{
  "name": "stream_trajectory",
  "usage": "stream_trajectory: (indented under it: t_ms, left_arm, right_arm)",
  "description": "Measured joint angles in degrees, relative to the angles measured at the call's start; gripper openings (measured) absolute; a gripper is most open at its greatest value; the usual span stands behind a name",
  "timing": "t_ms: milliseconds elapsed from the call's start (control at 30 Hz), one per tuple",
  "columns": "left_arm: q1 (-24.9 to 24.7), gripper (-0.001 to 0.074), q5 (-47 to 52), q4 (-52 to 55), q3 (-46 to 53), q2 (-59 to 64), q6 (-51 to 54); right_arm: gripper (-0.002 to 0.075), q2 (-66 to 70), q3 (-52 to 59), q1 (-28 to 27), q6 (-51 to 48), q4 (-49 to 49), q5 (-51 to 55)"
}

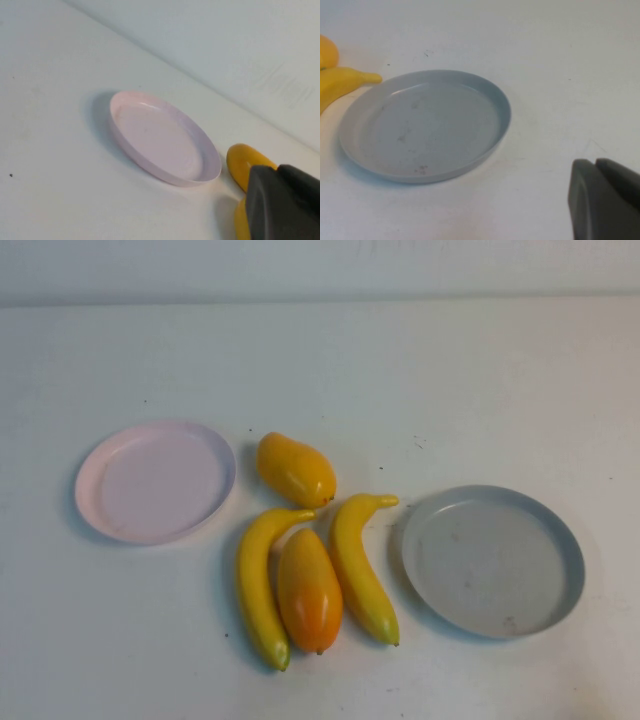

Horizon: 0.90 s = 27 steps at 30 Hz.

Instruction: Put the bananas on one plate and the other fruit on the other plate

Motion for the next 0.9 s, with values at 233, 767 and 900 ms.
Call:
stream_trajectory:
  t_ms: [233,767,900]
  left_arm:
    - [0.0,-0.0005,-1.3,-3.6,0.0,0.0,-0.6]
    - [0.0,-0.0005,34.5,-7.3,-27.3,30.8,13.7]
    - [0.0,-0.0005,41.2,-7.0,-35.3,42.8,21.3]
  right_arm:
    - [-0.0017,0.0,0.0,0.0,0.0,0.0,0.0]
    - [-0.0017,0.0,0.0,0.0,0.0,0.0,0.0]
    - [-0.0017,0.0,0.0,0.0,0.0,0.0,0.0]
